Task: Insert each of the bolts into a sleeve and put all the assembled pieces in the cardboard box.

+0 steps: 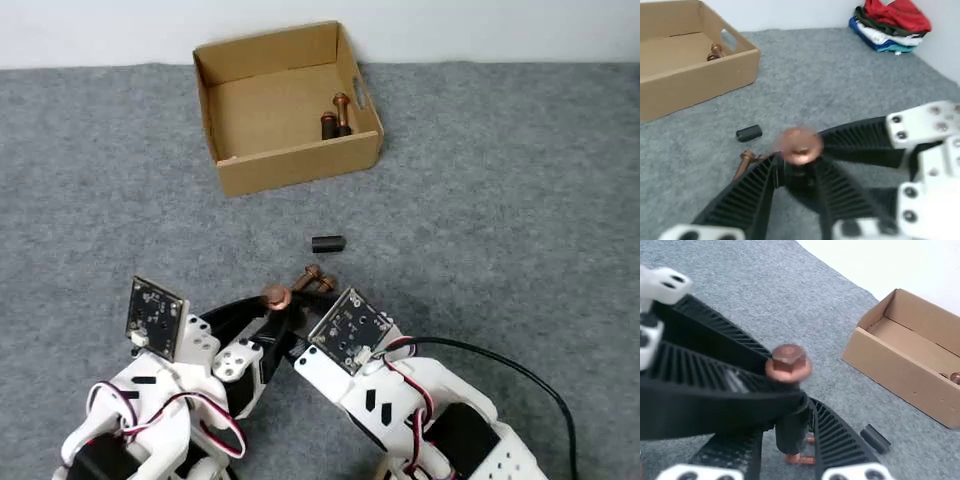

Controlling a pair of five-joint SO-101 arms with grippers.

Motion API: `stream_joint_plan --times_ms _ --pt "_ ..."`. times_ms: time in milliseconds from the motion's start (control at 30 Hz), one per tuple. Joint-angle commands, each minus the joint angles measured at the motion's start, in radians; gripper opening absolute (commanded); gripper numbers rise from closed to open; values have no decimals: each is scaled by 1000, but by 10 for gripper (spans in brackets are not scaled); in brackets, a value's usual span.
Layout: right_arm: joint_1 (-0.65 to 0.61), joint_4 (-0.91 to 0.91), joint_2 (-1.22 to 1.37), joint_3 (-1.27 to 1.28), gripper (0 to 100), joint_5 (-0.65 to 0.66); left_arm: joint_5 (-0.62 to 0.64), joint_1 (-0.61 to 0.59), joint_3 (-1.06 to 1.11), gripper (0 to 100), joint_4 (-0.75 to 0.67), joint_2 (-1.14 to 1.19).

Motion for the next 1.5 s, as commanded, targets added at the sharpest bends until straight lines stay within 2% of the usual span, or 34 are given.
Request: stream_joint_plan --times_ms 0,233,567,667,833,1067,1200,1333,1467 --pt "1 -24 -2 -55 8 8 -14 12 7 200 61 11" --pt "1 -22 -1 -55 8 8 -15 11 -94 202 80 12" --pt "45 -21 -1 -52 8 8 -15 2 -255 199 215 14" --pt "77 -21 -1 -52 8 6 -29 -74 -285 175 212 12" --pt "131 28 -7 -52 8 -2 -144 -262 -275 0 140 3" --pt "315 99 -1 -60 8 -180 -278 -548 -19 3 -17 3" --pt "441 143 2 -77 8 -278 -327 -658 194 3 -133 3" --pt "509 219 67 -173 8 -351 -344 -700 371 3 -221 3" --pt "533 272 254 -341 8 -391 -344 -690 472 4 -261 3"
